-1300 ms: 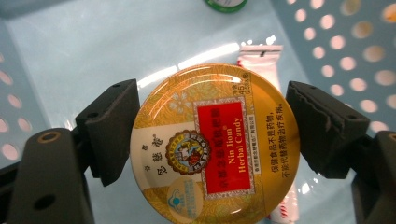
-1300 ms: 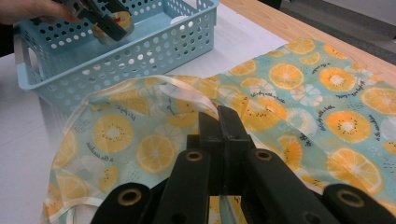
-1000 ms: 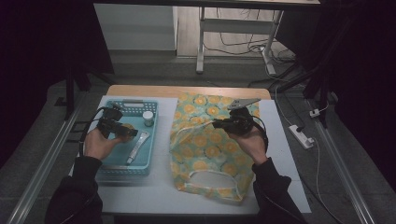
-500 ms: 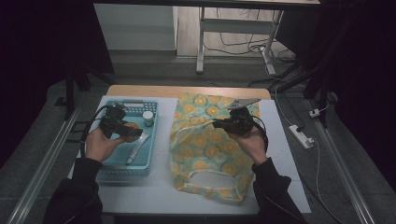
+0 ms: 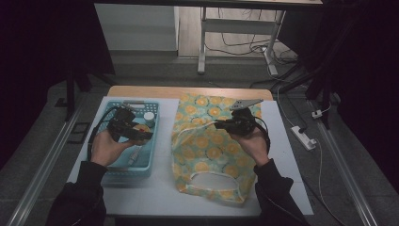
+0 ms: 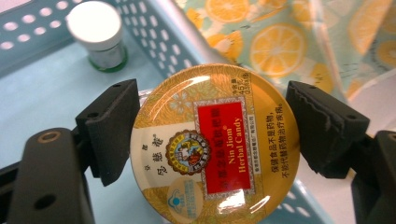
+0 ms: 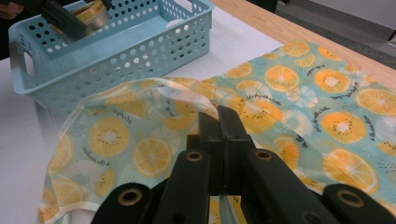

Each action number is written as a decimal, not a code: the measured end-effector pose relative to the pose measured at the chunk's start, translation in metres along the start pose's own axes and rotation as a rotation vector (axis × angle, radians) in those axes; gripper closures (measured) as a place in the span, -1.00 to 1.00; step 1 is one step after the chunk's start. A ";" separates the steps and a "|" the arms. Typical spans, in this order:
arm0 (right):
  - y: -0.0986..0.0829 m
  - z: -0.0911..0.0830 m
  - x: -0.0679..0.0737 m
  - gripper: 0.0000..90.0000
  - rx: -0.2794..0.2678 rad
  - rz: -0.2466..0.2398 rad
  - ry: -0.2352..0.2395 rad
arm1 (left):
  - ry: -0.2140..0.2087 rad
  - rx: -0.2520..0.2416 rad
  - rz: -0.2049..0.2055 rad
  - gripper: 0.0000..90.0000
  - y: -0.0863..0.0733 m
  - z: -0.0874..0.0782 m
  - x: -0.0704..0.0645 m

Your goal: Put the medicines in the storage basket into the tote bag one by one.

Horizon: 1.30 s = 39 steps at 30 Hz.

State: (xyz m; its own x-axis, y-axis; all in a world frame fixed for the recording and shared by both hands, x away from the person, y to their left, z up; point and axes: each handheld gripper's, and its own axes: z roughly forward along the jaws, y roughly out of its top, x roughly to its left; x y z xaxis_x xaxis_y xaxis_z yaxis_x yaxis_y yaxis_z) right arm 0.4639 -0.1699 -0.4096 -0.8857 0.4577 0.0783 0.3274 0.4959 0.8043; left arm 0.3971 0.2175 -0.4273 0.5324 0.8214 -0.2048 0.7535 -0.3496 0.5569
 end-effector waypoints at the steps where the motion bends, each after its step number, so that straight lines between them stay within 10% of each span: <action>1: 0.000 0.000 0.000 0.99 -0.001 0.001 -0.001 | -0.001 -0.001 0.006 -0.53 0.000 0.000 -0.002; 39: -0.002 0.002 -0.001 0.99 0.001 0.003 -0.003 | -0.132 -0.005 0.216 -0.53 0.018 0.016 -0.082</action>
State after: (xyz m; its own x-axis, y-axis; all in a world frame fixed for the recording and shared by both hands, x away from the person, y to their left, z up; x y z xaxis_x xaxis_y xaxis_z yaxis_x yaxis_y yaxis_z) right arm 0.4653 -0.1696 -0.4126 -0.8836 0.4615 0.0794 0.3306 0.4947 0.8037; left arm 0.3736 0.1367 -0.4133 0.7271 0.6616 -0.1833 0.6147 -0.5085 0.6029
